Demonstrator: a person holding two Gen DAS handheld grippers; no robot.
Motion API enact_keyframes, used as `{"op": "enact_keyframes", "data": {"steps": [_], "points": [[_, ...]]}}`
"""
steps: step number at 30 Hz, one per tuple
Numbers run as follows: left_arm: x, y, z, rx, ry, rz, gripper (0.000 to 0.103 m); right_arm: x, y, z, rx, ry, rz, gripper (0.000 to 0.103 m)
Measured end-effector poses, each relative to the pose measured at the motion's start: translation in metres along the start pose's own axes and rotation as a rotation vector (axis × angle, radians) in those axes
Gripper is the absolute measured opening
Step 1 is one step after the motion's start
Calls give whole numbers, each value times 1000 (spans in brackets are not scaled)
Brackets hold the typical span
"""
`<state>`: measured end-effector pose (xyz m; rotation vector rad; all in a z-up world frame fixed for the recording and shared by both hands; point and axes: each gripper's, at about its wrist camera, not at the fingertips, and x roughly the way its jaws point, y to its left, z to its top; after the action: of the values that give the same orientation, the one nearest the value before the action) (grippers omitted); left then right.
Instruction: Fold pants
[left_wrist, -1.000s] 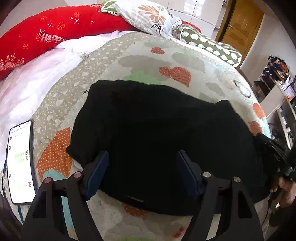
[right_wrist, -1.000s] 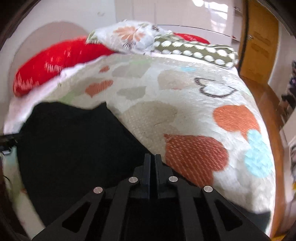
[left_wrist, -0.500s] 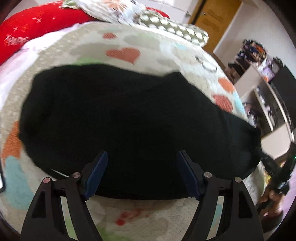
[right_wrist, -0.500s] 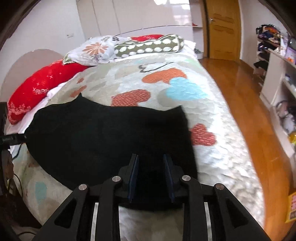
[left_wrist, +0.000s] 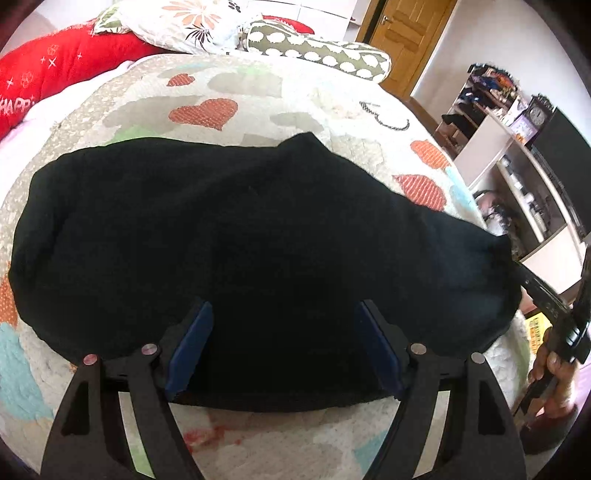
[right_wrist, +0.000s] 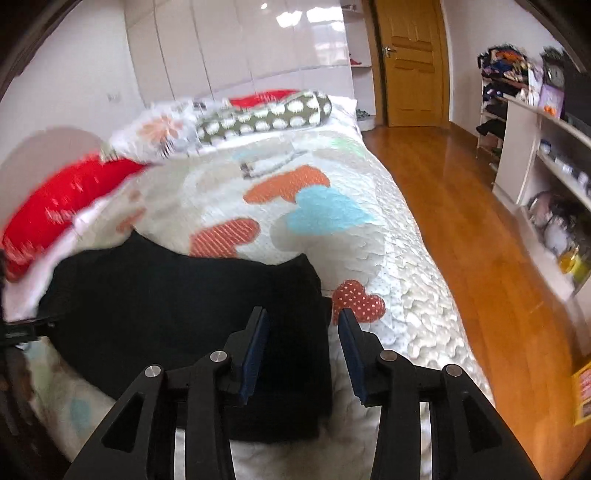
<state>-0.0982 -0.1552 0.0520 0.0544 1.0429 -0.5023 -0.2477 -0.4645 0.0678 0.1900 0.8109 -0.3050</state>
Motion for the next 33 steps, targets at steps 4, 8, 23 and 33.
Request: {"op": "enact_keyframes", "data": {"steps": [4,8,23,33], "points": [[7,-11,-2,38,-1,61,79,17,4,-3,-20,64,-69,40],[1,-24,1,74,-13,41,79,-6,4,-2,-23,22,-65,41],[31,-81,3,192,25,-8,84,-13,21,-34,-22,72,136,41],[23,-140,41,328,38,-243,84,-40,-13,-57,86,90,146,58]]}}
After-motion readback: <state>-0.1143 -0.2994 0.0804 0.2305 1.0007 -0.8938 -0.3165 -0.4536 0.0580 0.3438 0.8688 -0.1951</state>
